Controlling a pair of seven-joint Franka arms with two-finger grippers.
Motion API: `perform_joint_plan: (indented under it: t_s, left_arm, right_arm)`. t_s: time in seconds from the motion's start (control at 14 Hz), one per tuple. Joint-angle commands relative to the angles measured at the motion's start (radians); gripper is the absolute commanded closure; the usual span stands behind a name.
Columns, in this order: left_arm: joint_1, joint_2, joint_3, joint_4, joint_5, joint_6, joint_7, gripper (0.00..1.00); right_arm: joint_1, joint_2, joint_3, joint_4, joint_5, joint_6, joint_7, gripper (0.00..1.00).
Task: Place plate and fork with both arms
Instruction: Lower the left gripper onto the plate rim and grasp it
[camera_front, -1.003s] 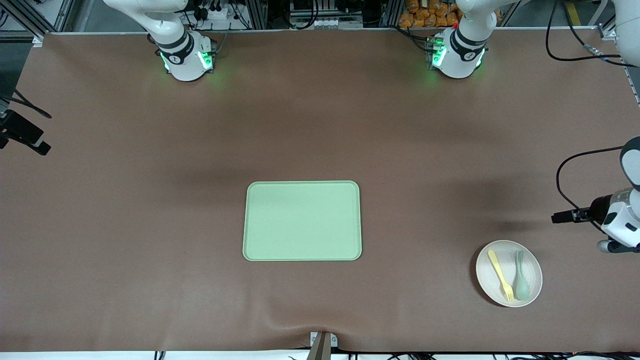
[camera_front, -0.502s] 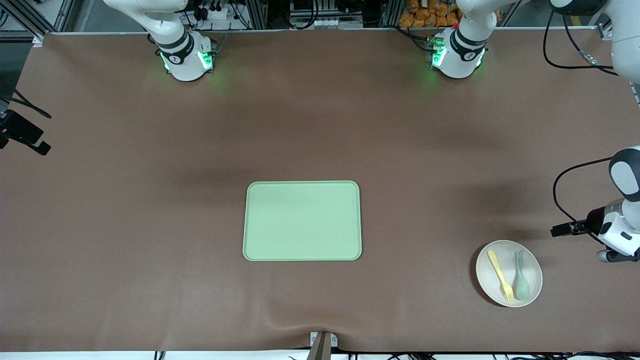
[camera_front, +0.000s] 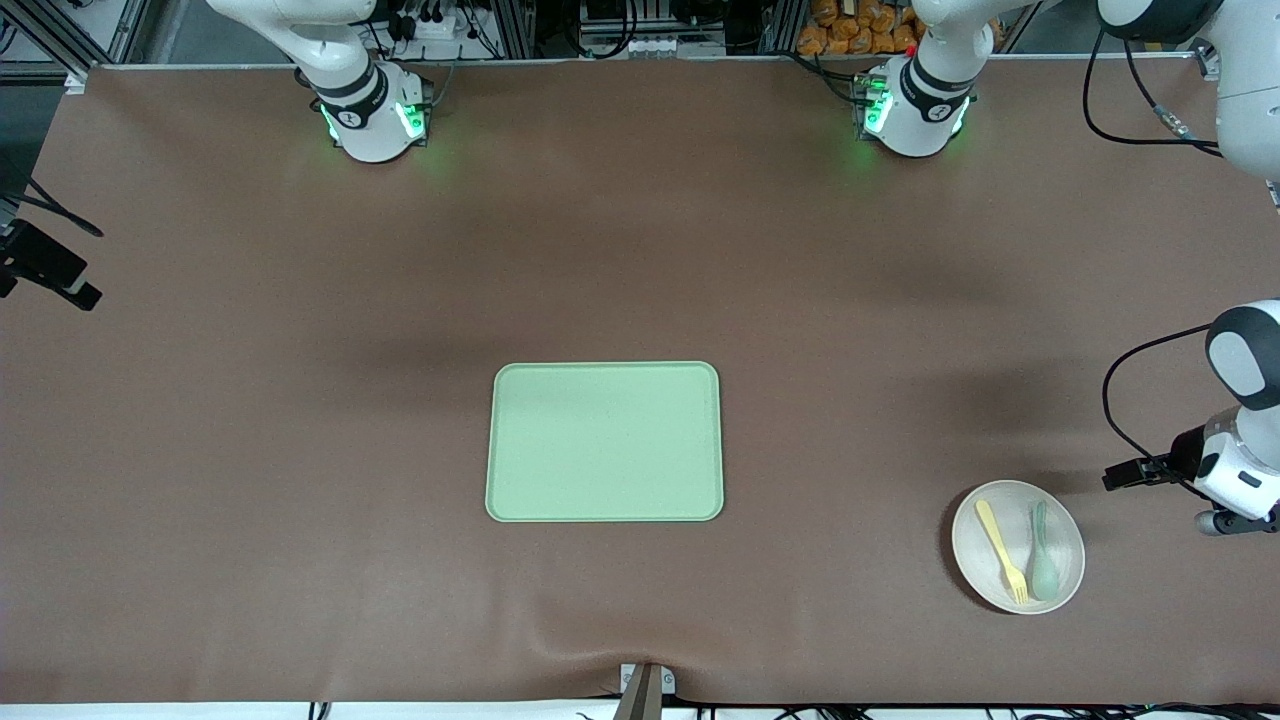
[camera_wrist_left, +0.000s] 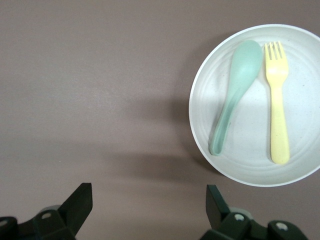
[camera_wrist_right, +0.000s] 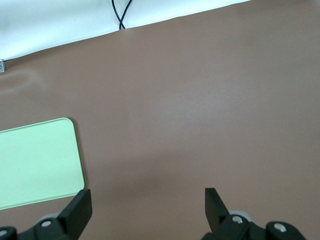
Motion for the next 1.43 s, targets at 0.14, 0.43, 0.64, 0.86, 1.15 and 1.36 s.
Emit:
perform_joint_plan:
  t_s: [0.14, 0.43, 0.64, 0.86, 1.15, 1.36]
  left_arm:
    - [0.03, 0.088, -0.01, 0.079, 0.015, 0.082, 0.0, 0.0]
    - [0.015, 0.171, -0.022, 0.131, -0.072, 0.19, -0.025, 0.0]
    - [-0.013, 0.206, -0.024, 0.131, -0.149, 0.281, -0.023, 0.0]
    - [-0.014, 0.229, -0.024, 0.128, -0.158, 0.312, -0.011, 0.0]
    - [-0.023, 0.249, -0.02, 0.122, -0.151, 0.344, -0.008, 0.0]
    - [-0.022, 0.249, -0.02, 0.119, -0.134, 0.344, -0.008, 0.06]
  right_arm:
    - [-0.008, 0.008, 0.005, 0.023, -0.006, -0.016, -0.008, 0.0]
    - [-0.008, 0.008, 0.005, 0.023, -0.006, -0.016, -0.008, 0.0]
    - [-0.008, 0.008, 0.005, 0.023, -0.006, -0.016, -0.008, 0.0]
    - [-0.006, 0.008, 0.005, 0.023, -0.006, -0.016, -0.008, 0.0]
    - [-0.006, 0.008, 0.005, 0.023, -0.006, -0.025, -0.008, 0.0]
    - [-0.006, 0.008, 0.006, 0.024, -0.006, -0.024, -0.008, 0.0]
